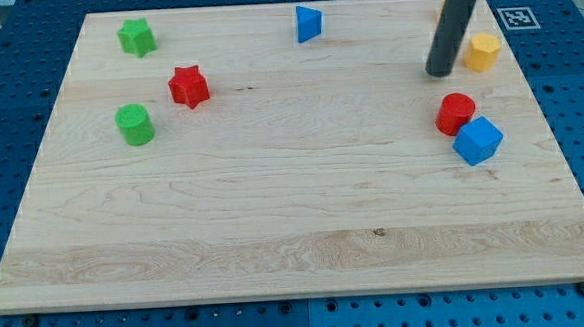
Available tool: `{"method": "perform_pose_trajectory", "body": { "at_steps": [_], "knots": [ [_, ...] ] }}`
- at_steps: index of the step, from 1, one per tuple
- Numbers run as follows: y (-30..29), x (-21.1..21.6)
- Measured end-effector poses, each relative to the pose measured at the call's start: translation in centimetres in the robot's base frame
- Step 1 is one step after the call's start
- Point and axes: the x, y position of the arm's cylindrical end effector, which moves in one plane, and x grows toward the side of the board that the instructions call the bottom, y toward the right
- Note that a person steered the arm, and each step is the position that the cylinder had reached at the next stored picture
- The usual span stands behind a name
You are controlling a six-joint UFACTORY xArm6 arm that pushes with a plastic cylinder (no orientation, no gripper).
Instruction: Put the yellow hexagon at the center right
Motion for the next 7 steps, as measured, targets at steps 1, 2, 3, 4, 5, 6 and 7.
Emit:
{"method": "perform_pose_trajectory", "body": {
  "at_steps": [1, 2, 3, 4, 5, 6, 7],
  "knots": [
    [-0.7, -3.6],
    [1.9, -4.9],
    [2.4, -5.5],
    [2.9, -5.5],
    [4.6, -5.5],
    [4.8, -5.5],
    [6.2, -5.5]
  ]
}}
